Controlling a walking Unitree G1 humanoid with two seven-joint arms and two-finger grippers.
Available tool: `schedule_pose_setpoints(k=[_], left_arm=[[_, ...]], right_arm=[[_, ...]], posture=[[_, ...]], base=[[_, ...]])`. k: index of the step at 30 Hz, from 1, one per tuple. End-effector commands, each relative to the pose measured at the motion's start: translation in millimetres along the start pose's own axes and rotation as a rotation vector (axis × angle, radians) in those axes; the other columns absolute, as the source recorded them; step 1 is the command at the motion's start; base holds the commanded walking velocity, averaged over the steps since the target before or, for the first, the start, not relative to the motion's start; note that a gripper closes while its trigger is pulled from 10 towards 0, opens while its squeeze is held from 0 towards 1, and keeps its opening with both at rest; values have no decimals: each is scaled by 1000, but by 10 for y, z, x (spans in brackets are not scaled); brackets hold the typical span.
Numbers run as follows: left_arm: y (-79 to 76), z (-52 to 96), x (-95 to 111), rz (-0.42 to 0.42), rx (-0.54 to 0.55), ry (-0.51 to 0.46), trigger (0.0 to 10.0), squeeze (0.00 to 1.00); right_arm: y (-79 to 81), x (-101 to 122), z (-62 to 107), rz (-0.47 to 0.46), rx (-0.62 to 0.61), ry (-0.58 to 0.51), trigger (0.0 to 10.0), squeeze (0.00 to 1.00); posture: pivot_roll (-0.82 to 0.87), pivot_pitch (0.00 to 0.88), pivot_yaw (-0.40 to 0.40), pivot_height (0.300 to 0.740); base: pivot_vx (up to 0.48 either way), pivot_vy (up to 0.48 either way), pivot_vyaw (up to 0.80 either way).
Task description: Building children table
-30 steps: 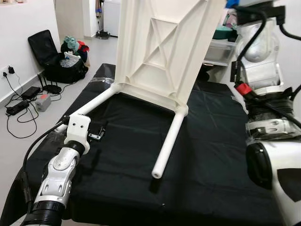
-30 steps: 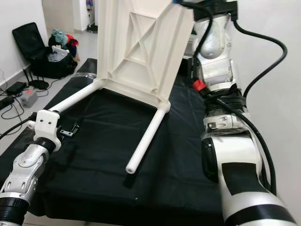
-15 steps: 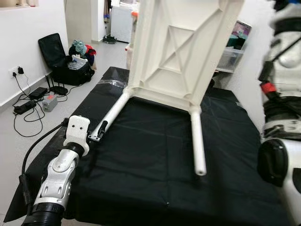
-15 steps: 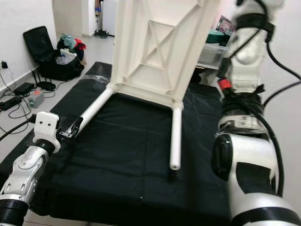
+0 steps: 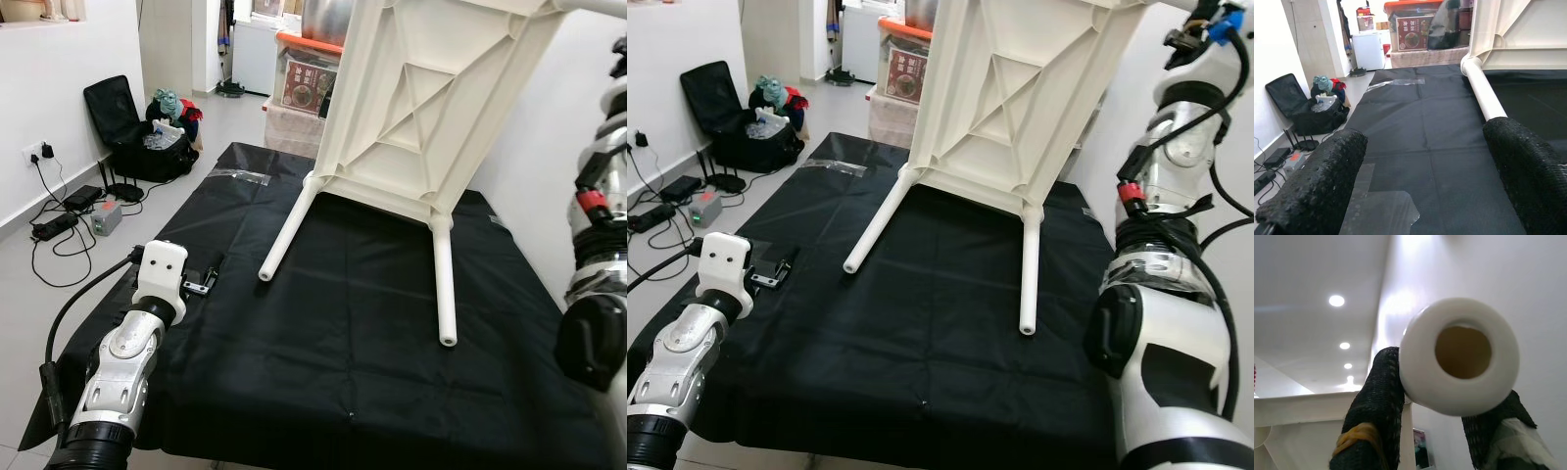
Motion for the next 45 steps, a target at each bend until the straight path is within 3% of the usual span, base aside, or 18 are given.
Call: schedule_pose_setpoints(k=[1,18,26,27,36,45], left_arm=[[-31,20,-2,-13,-18,1,10000,0],[-74,1,-2,-10,-28,-1,10000,0],[-79,-2,-8,-8,-30,-1,10000,0],[-79,-3,-8,-8,-30,-1,10000,0],[-91,4,-23,-5,-31,0,10000,0],[-89,17,-21,-5,-29,0,10000,0]], right_arm=[[-200,-257,67,15,-76,121,10000,0],[328,16,110,-21,225,-64,10000,0],[456,167,153,-12,299,-165,10000,0],[458,173,154,-15,301,-168,10000,1000],[669,419,300,-81,427,-316,10000,1000],[724,252,458,-94,460,-259,10000,1000]], posture=[[111,0,-137,740],[106,0,-134,740],[103,0,-131,740],[103,0,-131,740],[103,0,-132,740],[102,0,-134,740]], base=[[0,0,0],[0,0,0],[0,0,0],[0,0,0],[0,0,0],[0,0,0]])
Point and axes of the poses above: a point about 5 cm out from each wrist's last joint towards the gripper, its own z axis pointing back from the gripper into the wrist, its own x axis along the axis of the wrist's last joint, y = z × x, the point moved 2 cm from there along -z, pointing out of the wrist towards the gripper, and after that the axes turned 10 degrees about z, right-handed, at the moved point
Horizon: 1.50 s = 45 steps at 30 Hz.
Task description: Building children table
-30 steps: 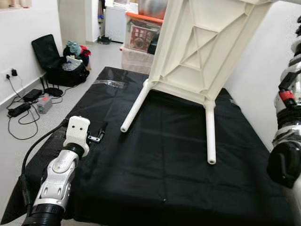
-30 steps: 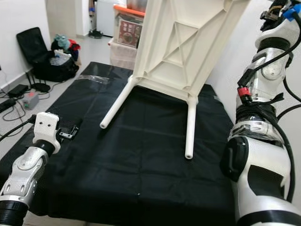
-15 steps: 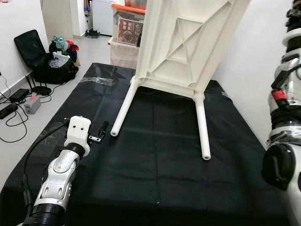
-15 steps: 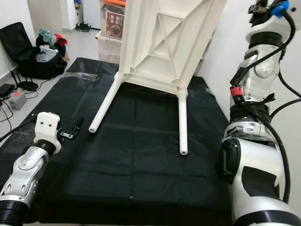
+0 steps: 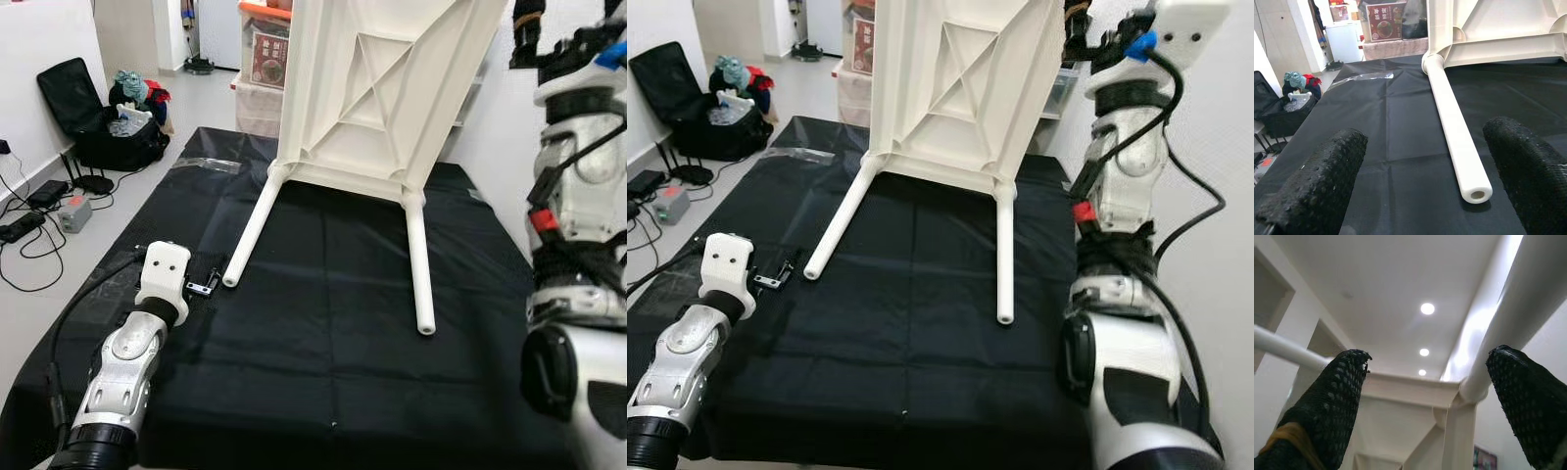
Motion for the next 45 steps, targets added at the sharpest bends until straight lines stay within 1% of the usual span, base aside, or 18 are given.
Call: schedule_pose_setpoints(k=[1,2,4,5,7,8,10,13,20,23,24,25,26,29,30,35,38,45], left_arm=[[-47,14,-18,-6,-17,2,10000,0],[-47,14,-18,-6,-17,2,10000,0],[-45,18,-20,-6,-16,4,10000,0],[-45,18,-20,-6,-16,4,10000,0],[-44,19,-19,-5,-14,4,10000,0],[-44,19,-19,-5,-14,4,10000,0],[-37,16,-15,-5,-11,4,10000,0],[-12,14,-9,-6,-2,4,10000,0],[6,21,-3,-9,9,4,10000,0],[6,21,-3,-9,9,4,10000,0],[10,29,-5,-10,11,4,10000,0],[21,39,-7,-12,15,6,10000,0],[30,45,-7,-14,18,6,10000,0],[30,45,-7,-14,18,6,10000,0],[40,45,-3,-15,20,7,10000,0],[54,30,9,-18,24,8,10000,0],[60,12,12,-21,26,9,10000,0],[65,26,3,-21,32,10,10000,0]], right_arm=[[59,-50,77,-20,11,24,10000,1000],[59,-50,77,-20,11,24,10000,1000],[337,-273,381,-65,85,132,10000,1000],[337,-273,381,-65,85,132,10000,1000],[631,-431,683,-100,195,236,10000,1000],[631,-431,683,-100,195,236,10000,1000],[952,-578,1013,-114,374,359,10000,1000],[1120,-819,1328,-72,483,551,10000,1000],[930,-1077,1397,41,378,748,10000,1000],[930,-1077,1397,41,378,748,10000,1000],[873,-1145,1455,76,365,823,10000,1000],[852,-1250,1620,82,381,940,10000,984],[838,-1315,1760,72,390,1030,10000,820],[838,-1315,1760,72,390,1030,10000,820],[823,-1371,1898,39,378,1119,10000,0],[830,-1452,2200,-89,352,1286,10000,0],[715,-1535,2354,-45,363,1360,10000,0],[581,-1603,2465,-19,325,1451,10000,0]], posture=[[99,0,-133,740],[99,0,-133,740],[95,0,-130,740],[95,0,-130,740],[92,0,-130,740],[92,0,-130,740],[92,0,-129,740],[92,0,-131,740],[100,0,-138,740],[100,0,-138,740],[100,0,-140,740],[103,0,-143,740],[103,0,-143,740],[103,0,-143,740],[102,0,-144,740],[99,0,-137,740],[102,0,-141,740],[104,0,-144,740]], base=[[0,0,0],[0,0,0],[0,0,0],[0,0,0],[0,0,0],[0,0,0],[0,0,0],[0,0,0],[0,0,0],[0,0,0],[0,0,0],[0,0,0],[0,0,0],[0,0,0],[0,0,0],[0,0,0],[0,0,0],[0,0,0]])
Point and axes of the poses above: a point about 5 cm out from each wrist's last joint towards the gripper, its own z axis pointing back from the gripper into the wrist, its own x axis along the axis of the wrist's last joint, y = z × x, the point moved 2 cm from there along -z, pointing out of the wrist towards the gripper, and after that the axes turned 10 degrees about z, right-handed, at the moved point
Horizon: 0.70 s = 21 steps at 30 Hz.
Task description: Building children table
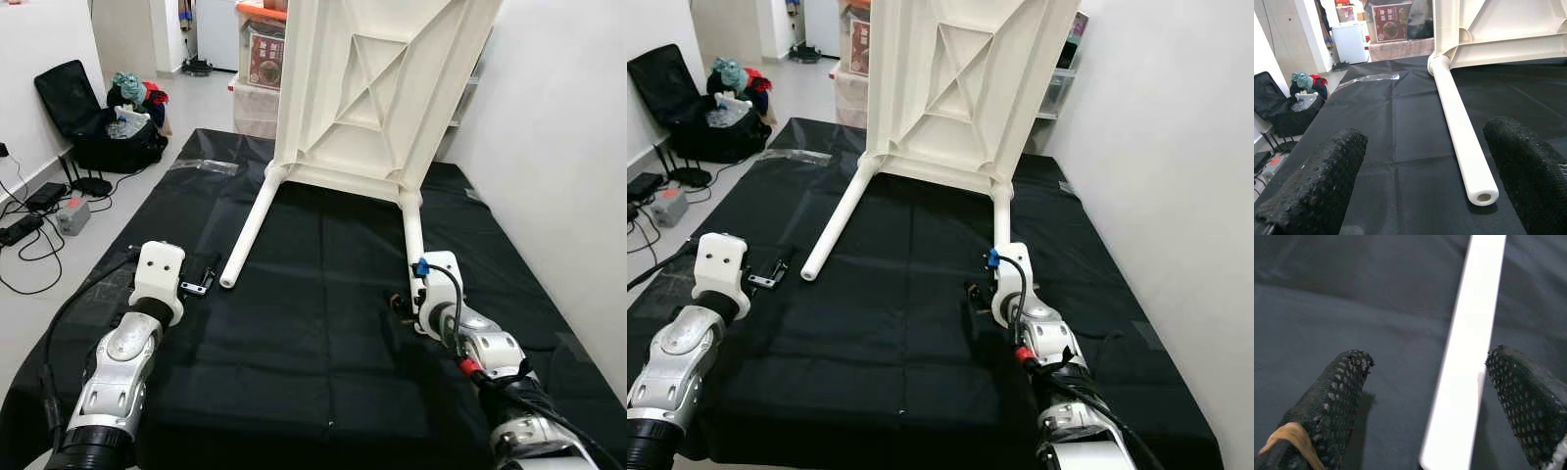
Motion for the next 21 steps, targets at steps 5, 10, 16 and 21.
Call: schedule_pose_setpoints(k=[5,10,16,21], left_arm=[[14,10,-23,-15,6,16,10000,0],[25,6,-19,-17,7,16,10000,0],[29,12,-31,-20,4,21,10000,0],[24,13,-39,-20,1,23,10000,0]], right_arm=[[-39,-199,13,49,-3,102,10000,0],[-59,-263,11,58,-7,128,0,0],[-77,-406,19,120,-3,183,0,0],[-157,-426,33,177,-23,188,0,0]], posture=[[106,0,-143,740],[106,0,-143,740],[103,0,-140,740],[100,0,-138,740]], base=[[0,0,0],[0,0,0],[0,0,0],[0,0,0]])
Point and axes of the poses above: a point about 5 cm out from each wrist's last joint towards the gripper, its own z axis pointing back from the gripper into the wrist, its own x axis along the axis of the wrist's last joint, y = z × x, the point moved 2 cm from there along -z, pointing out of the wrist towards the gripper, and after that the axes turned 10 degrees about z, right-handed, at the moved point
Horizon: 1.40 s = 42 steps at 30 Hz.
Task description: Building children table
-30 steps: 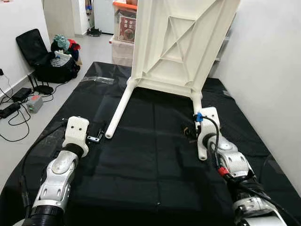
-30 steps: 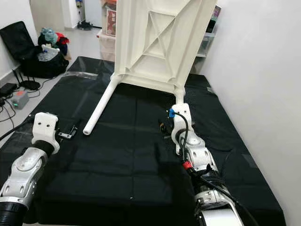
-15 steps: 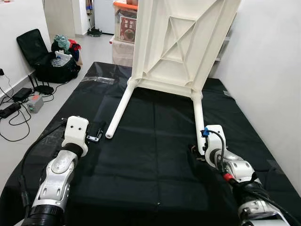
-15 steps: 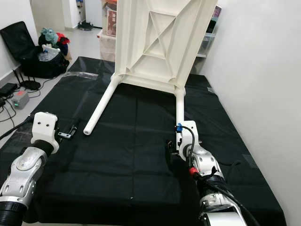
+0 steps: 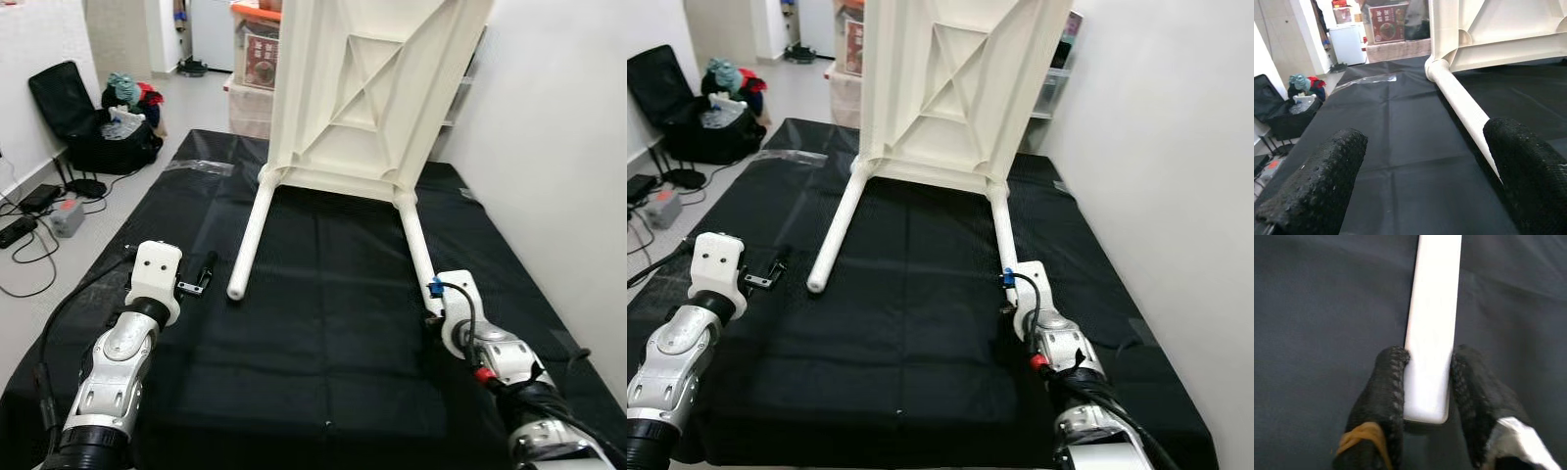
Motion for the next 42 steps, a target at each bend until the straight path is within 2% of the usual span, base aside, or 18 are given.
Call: schedule_pose_setpoints(k=[1,6,9,10,11,13,14,17,18,19,29,31,33,34,36,38,41,42], left_arm=[[-12,7,-46,-8,-6,21,10000,0],[-16,4,-51,-9,-8,23,10000,0],[-12,4,-57,-10,-9,25,10000,0],[-12,5,-59,-10,-9,26,10000,0],[-13,7,-61,-10,-9,26,10000,0],[-13,7,-61,-10,-9,26,10000,0],[-16,8,-63,-10,-10,27,10000,0],[-20,13,-65,-9,-10,27,10000,0],[-18,17,-67,-10,-9,28,10000,0],[-17,20,-68,-11,-8,27,10000,0],[-5,19,-54,-15,-11,26,10000,0],[18,17,-42,-18,-9,25,10000,0],[26,17,-36,-19,-9,25,10000,0],[26,17,-36,-19,-9,25,10000,0],[30,16,-30,-19,-8,23,10000,0],[30,16,-30,-19,-8,23,10000,0],[31,20,-30,-19,-2,22,10000,0],[31,20,-30,-19,-2,22,10000,0]], right_arm=[[73,-146,-14,35,36,49,0,0],[-11,-202,-1,78,30,58,0,0],[-160,-282,27,183,30,61,471,0],[-280,-309,43,244,11,69,5490,0],[-393,-323,59,293,-8,77,8510,0],[-393,-323,59,293,-8,77,8510,0],[-515,-327,80,326,-33,91,10000,0],[-721,-279,117,359,-107,92,10000,0],[-789,-132,136,305,-143,23,10000,404],[-815,-12,151,259,-157,-31,10000,1000],[-601,219,124,279,-141,-154,10000,1000],[-351,444,133,121,4,-292,10000,1000],[-213,576,159,43,84,-363,10000,1000],[-213,576,159,43,84,-363,10000,1000],[11,740,209,-28,190,-441,10000,1000],[11,740,209,-28,190,-441,10000,1000],[363,956,353,-89,325,-526,10000,1000],[363,956,353,-89,325,-526,10000,1000]], posture=[[100,0,-138,740],[99,0,-137,740],[95,0,-138,740],[96,0,-139,740],[96,0,-139,740],[96,0,-139,740],[96,0,-140,740],[99,0,-143,740],[99,0,-142,740],[99,0,-142,740],[109,0,-140,740],[110,0,-135,740],[110,0,-136,740],[110,0,-136,740],[110,0,-137,740],[110,0,-137,740],[113,0,-138,740],[113,0,-138,740]], base=[[0,0,0],[0,0,0],[0,0,0],[0,0,0],[0,0,0],[0,0,0],[0,0,0],[0,0,0],[0,0,0],[0,0,0],[0,0,0],[0,0,0],[0,0,0],[0,0,0],[0,0,0],[0,0,0],[0,0,0],[0,0,0]])
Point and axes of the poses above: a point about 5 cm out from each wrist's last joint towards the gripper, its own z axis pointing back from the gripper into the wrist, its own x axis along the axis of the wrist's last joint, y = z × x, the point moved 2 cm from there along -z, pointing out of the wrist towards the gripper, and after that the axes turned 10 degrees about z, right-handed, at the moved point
